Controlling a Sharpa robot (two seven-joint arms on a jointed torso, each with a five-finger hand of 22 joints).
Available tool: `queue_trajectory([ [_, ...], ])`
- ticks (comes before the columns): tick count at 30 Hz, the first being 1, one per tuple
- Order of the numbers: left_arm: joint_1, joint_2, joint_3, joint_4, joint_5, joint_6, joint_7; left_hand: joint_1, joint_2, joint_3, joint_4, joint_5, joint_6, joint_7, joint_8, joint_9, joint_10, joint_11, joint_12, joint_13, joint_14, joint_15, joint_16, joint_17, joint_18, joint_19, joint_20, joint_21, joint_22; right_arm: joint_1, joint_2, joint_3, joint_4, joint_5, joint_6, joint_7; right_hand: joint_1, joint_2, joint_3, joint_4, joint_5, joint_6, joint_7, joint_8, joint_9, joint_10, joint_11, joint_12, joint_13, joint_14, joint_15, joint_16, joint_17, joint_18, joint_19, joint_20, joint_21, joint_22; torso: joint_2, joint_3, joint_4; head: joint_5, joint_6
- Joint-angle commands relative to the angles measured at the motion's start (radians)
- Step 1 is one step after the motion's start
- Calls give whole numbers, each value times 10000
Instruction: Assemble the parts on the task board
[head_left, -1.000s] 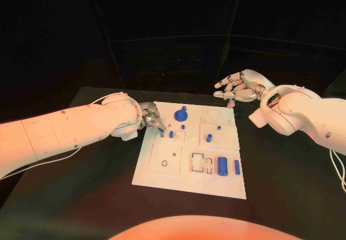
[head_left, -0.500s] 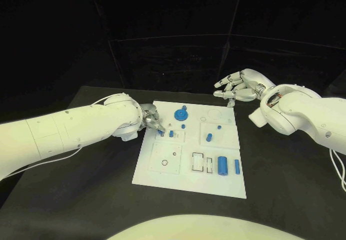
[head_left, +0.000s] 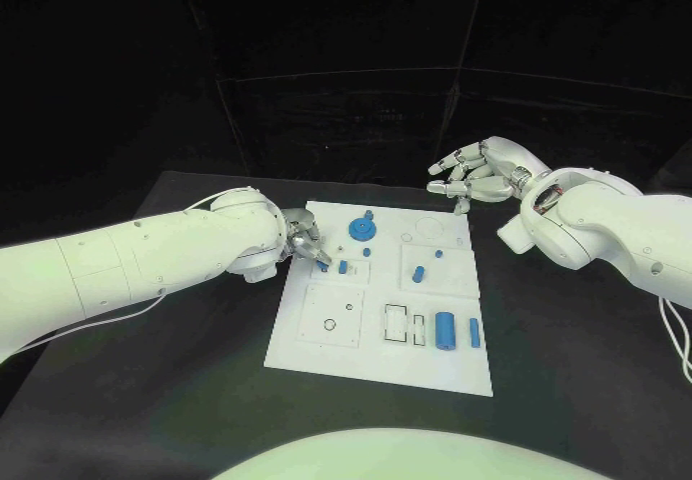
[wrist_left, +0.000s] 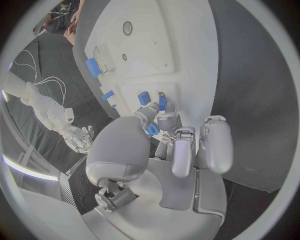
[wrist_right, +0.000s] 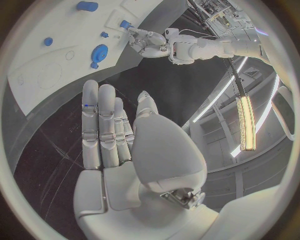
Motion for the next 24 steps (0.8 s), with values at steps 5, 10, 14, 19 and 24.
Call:
queue_trajectory([
  [5, -45, -25, -45, 42, -75, 306, -69, -8, 73, 1053, -950, 50, 26, -38, 68, 28, 82, 12, 42, 28, 1039, -50, 63, 2635, -7, 70, -6, 11, -10, 20, 13, 6, 13, -25, 85, 89, 33, 98, -59, 5, 46, -84, 12, 36, 6, -78, 19, 40, -16, 50, 22, -28, 9, 47, 67, -14, -29, -14, 2, -6, 1, 0, -25],
  [10, -45, -19, -51, 111, -75, 345, -70, -28, 53, 1088, -953, 50, 29, -43, 90, 43, 81, 9, 38, 20, 1039, -52, 63, 2635, -8, 71, -7, 10, -8, 20, 23, 6, 8, -25, 93, 90, 33, 98, -59, 5, 46, -84, 12, 36, 6, -78, 19, 40, -16, 50, 22, -28, 9, 47, 67, -14, -29, -14, 2, -3, 2, 4, -31],
  [14, -45, -30, -56, 147, -75, 385, -86, -39, 44, 1102, -953, 51, 29, -45, 99, 49, 75, 7, 27, 2, 1039, -53, 63, 2635, -7, 70, -7, 8, -9, 20, 26, 6, 5, -25, 98, 88, 33, 98, -59, 5, 46, -84, 12, 36, 6, -78, 19, 40, -16, 50, 22, -28, 9, 47, 67, -14, -29, -14, -5, -3, 1, 2, -30],
  [19, -46, -53, -60, 153, -73, 409, -96, -103, -22, 1203, -959, 68, 50, -63, 174, 96, 53, -12, -29, -90, 1039, -62, 63, 2635, -8, 74, -14, 10, 1, 20, 24, 6, 4, -25, 102, 85, 33, 98, -59, 5, 46, -84, 12, 36, 6, -78, 19, 40, -16, 50, 22, -28, 9, 47, 67, -14, -29, -14, -4, -6, 13, -2, -45],
  [24, -46, -26, -61, 133, -70, 394, -96, -283, -155, 1516, -953, 208, 45, -95, 339, 219, 87, -36, -1, -46, 1039, -88, 63, 2635, -6, 75, -33, -2, 2, 20, 31, 6, 0, -25, 100, 87, 33, 98, -59, 5, 46, -84, 12, 36, 6, -78, 19, 40, -16, 50, 22, -28, 9, 47, 67, -14, -29, -14, -4, 0, -3, 19, -40],
])
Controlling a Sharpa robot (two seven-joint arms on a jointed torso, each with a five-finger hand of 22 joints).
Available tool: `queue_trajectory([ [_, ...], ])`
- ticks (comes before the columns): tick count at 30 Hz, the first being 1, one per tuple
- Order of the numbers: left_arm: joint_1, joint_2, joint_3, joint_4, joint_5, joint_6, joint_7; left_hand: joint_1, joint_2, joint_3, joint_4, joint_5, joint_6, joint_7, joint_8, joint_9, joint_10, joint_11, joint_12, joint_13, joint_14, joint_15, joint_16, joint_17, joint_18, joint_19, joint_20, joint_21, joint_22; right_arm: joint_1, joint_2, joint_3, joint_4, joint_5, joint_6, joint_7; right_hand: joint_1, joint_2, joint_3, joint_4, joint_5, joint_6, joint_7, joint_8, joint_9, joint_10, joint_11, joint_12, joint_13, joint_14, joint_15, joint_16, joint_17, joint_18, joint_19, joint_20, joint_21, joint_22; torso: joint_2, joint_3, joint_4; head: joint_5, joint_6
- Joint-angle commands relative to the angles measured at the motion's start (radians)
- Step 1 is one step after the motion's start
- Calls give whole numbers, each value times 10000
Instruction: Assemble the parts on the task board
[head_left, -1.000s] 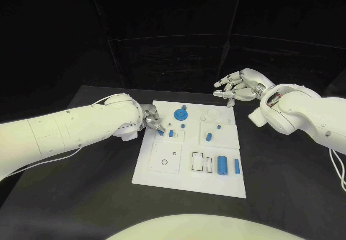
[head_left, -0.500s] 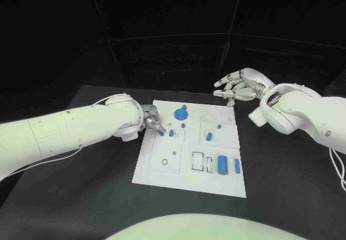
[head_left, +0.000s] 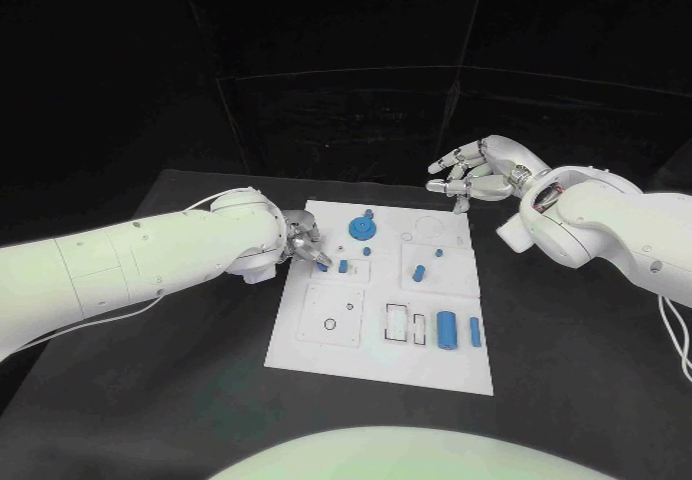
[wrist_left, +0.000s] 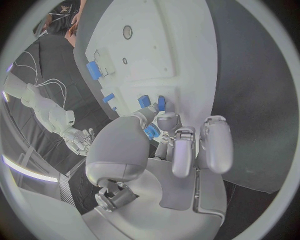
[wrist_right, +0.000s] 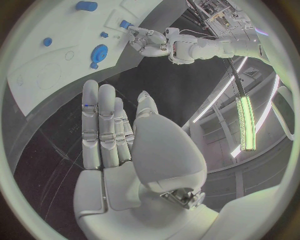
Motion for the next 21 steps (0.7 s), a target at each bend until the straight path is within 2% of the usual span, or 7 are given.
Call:
queue_trajectory([
  [1, -31, 33, -27, -2, -39, 250, -73, -163, -25, 1231, -1059, 50, 44, -96, 78, 74, 75, -24, -2, -2, 1039, -89, 63, 2634, -7, 69, -26, 2, 10, 20, 13, 6, 11, -22, 59, 86, 32, 98, -59, 4, 46, -84, 13, 36, 6, -77, 19, 40, -15, 50, 22, -28, 13, 48, 67, -14, -29, -16, 2, 6, -14, 18, 1],
  [6, -30, 99, -28, -83, -24, 223, -69, -522, -172, 1301, -890, 43, 126, -173, 280, 218, 121, -76, 40, 32, 1039, -126, 63, 2634, -13, 88, -51, 18, 49, 20, 21, 6, 6, -22, 55, 84, 32, 98, -59, 4, 46, -84, 13, 36, 6, -77, 19, 40, -15, 50, 22, -28, 13, 48, 67, -14, -29, -16, 4, 9, -15, 10, -15],
  [14, -29, 183, -28, -215, -15, 216, -123, -1437, -504, 874, -331, 18, 276, -282, 550, 428, 184, -162, 146, 122, 1039, -201, 63, 2634, -28, 125, -121, 51, 126, 20, 24, 6, 11, -22, 50, 81, 33, 103, -67, 4, 44, -90, 13, 45, 5, -80, 19, 46, -22, 54, 22, -36, 20, 48, 74, -14, -38, -21, 1, 7, -6, 1, -30],
  [21, -28, 243, -28, -295, -14, 236, -150, -1726, -636, 609, -139, 10, 326, -315, 659, 526, 216, -190, 210, 181, 1039, -232, 63, 2634, -38, 148, -153, 75, 175, 20, 31, 6, 11, -22, 50, 84, 33, 106, -73, 4, 43, -94, 13, 52, 4, -83, 20, 51, -27, 57, 21, -41, 25, 48, 79, -14, -45, -25, -1, 3, -7, -5, -49],
])
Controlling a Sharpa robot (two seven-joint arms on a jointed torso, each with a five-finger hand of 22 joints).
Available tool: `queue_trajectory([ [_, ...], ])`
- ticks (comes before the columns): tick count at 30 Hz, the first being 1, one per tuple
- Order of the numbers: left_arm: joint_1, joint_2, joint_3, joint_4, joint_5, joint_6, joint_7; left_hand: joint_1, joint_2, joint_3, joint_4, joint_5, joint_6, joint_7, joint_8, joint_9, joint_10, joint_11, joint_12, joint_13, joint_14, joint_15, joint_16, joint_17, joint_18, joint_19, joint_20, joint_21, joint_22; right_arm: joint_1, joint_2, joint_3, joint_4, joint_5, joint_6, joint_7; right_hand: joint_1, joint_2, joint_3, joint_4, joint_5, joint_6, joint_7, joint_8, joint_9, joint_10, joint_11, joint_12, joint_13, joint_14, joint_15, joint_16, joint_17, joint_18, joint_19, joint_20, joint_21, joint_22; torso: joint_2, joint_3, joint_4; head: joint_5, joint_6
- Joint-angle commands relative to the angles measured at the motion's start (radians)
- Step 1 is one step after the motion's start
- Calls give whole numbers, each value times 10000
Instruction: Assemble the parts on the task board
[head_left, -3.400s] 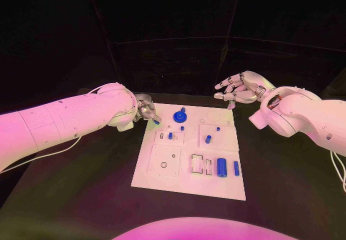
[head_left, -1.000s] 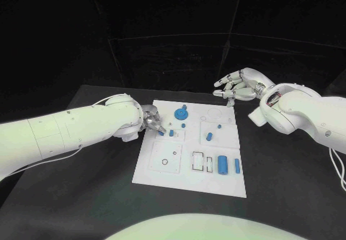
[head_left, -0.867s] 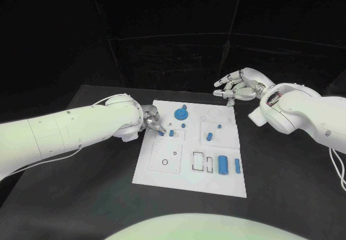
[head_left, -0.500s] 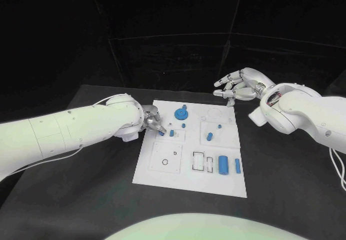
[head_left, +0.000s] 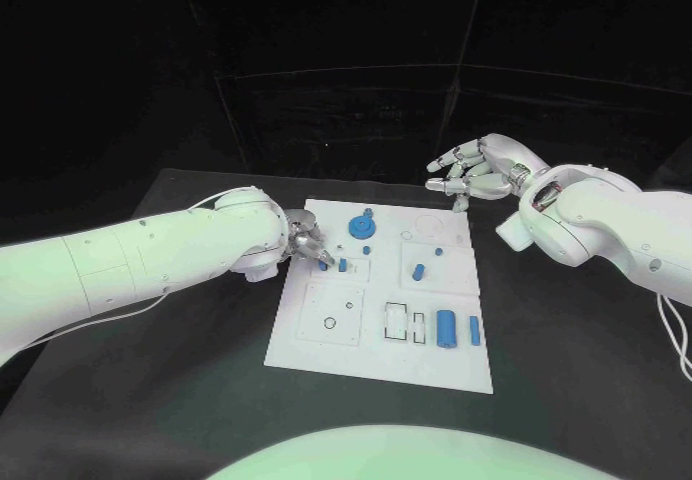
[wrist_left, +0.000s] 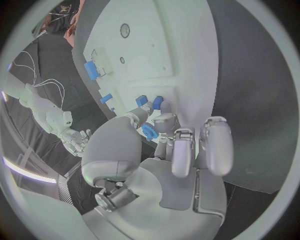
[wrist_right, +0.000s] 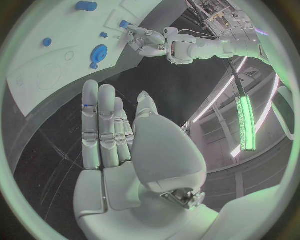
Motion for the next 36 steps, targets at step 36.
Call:
queue_trajectory([
  [36, 7, -282, 13, 74, 868, -1694, 1065, -239, 212, -4247, 1834, -79, -1417, 650, -1132, -559, -1434, 589, -1305, -2090, 1038, 334, 63, 2635, 88, -198, 271, -520, -416, 20, -9, 6, 4, -21, 31, 88, -85, 80, -127, 50, 35, -80, -15, 80, 1, -99, 30, 71, -32, 56, 29, -73, 29, 45, 92, -10, -80, -28, -6, -1, 13, -95, 10],
])
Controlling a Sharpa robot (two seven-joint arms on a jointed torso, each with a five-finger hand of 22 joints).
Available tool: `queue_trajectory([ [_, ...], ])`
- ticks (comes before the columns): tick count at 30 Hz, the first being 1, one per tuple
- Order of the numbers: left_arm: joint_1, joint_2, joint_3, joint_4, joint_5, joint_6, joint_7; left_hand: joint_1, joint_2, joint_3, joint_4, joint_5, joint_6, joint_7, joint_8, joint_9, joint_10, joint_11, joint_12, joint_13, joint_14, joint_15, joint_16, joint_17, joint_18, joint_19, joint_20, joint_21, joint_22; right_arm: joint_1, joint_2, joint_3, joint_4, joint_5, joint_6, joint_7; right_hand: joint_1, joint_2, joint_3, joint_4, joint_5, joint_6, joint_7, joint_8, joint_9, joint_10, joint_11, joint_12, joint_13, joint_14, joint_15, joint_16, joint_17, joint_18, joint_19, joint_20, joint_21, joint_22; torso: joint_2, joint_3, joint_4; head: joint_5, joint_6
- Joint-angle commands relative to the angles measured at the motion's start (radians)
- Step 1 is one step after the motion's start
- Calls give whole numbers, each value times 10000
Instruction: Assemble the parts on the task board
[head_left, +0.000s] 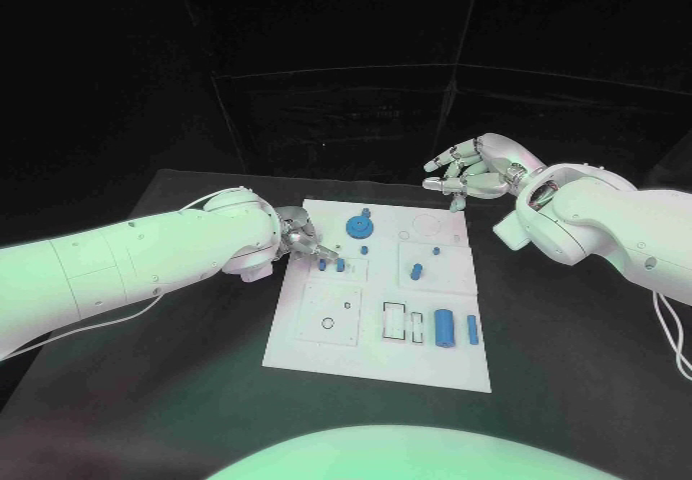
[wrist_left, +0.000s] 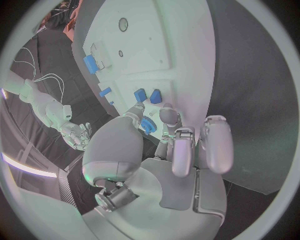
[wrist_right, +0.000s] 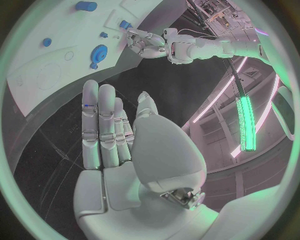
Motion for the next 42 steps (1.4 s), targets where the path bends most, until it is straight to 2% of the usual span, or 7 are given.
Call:
queue_trajectory([
  [1, 19, -83, 5, 39, 745, -1197, 1045, 279, 194, -258, 58, -18, -179, 146, -189, -161, -810, 132, -853, -1180, 1038, 182, 59, 2629, 147, -261, 142, -496, -583, 20, -6, 6, 7, -19, 29, 87, -45, 40, -63, -14, 35, -81, -15, 38, 1, -63, -6, 33, -12, 56, 29, -36, 13, 45, 92, -10, -40, -12, -6, 10, 12, -11, 12],
  [9, 58, -8, 6, -74, 1470, -1847, 3093, 2030, 659, -239, -539, 62, -822, 666, -560, -760, -2999, 680, -2295, -2143, -832, 629, -3274, -1644, 1191, -3038, 568, -5608, -5928, 20, 0, 6, -9, -19, 29, 87, -45, 40, -63, -14, 35, -81, -15, 38, 1, -63, -6, 33, -12, 56, 29, -36, 13, 45, 92, -10, -40, -12, 2, 8, -1, -15, 48],
  [11, 66, 121, 3, -162, 1545, -1843, 3779, 2735, 779, 114, -901, 39, -847, 809, -760, -1060, -3477, 832, -2854, -2637, -1772, 766, -4830, -3291, 1185, -3309, 740, -6292, -6363, 20, 9, 6, -16, -19, 33, 88, -64, 49, -74, -1, 45, -87, -13, 45, 0, -65, -5, 40, -17, 56, 31, -43, 19, 45, 96, -9, -49, -17, 2, 8, -1, -15, 48],
  [18, 73, 606, -6, -524, 377, -1907, 5189, 4074, 385, 1244, -1995, 56, -302, 837, -1659, -2000, -3758, 887, -3838, -3745, -2551, 881, -5992, -4610, 1231, -3356, 785, -7031, -6880, 20, 42, 6, -36, -19, 56, 85, -67, 51, -76, 0, 47, -88, -13, 47, 0, -65, -5, 42, -18, 57, 31, -44, 20, 45, 97, -9, -50, -18, 13, -1, -4, -98, 111],
  [27, 70, 1296, -282, -1149, -1651, -1939, 5505, 3782, -251, 1555, -2284, 18, 376, 791, -2707, -2858, -3764, 958, -4691, -4795, -2154, 891, -5629, -4603, 1228, -2941, 817, -7152, -7024, 20, 80, 6, -45, -19, 72, 89, -66, 56, -76, 0, 54, -88, -14, 51, 0, -64, -6, 45, -20, 60, 30, -46, 23, 45, 100, -9, -53, -20, 10, -4, -17, -175, 190],
  [34, 37, 1775, -490, -1674, -2401, -1762, 5257, 3583, -389, 1547, -2362, 13, 896, 735, -3341, -3324, -3613, 925, -5032, -5417, -932, 828, -3740, -2920, 1213, -2173, 757, -6776, -6835, 20, 92, 6, -49, -19, 73, 89, -66, 56, -76, 0, 54, -88, -14, 51, 0, -64, -6, 45, -20, 60, 30, -46, 23, 45, 100, -9, -53, -20, 11, -1, -7, -256, 216],
  [42, 14, 2114, -543, -2109, -2643, -1599, 4890, 3555, -363, 1577, -2428, 14, 1299, 684, -3696, -3566, -3452, 890, -5246, -5833, -337, 780, -2673, -1946, 872, -1230, 698, -4790, -4824, 20, 102, 6, -47, -23, 59, 74, -62, 62, -76, -2, 65, -90, -15, 55, 0, -63, -8, 50, -22, 64, 29, -47, 27, 46, 104, -9, -56, -22, 1, 5, -5, -271, 208],
])
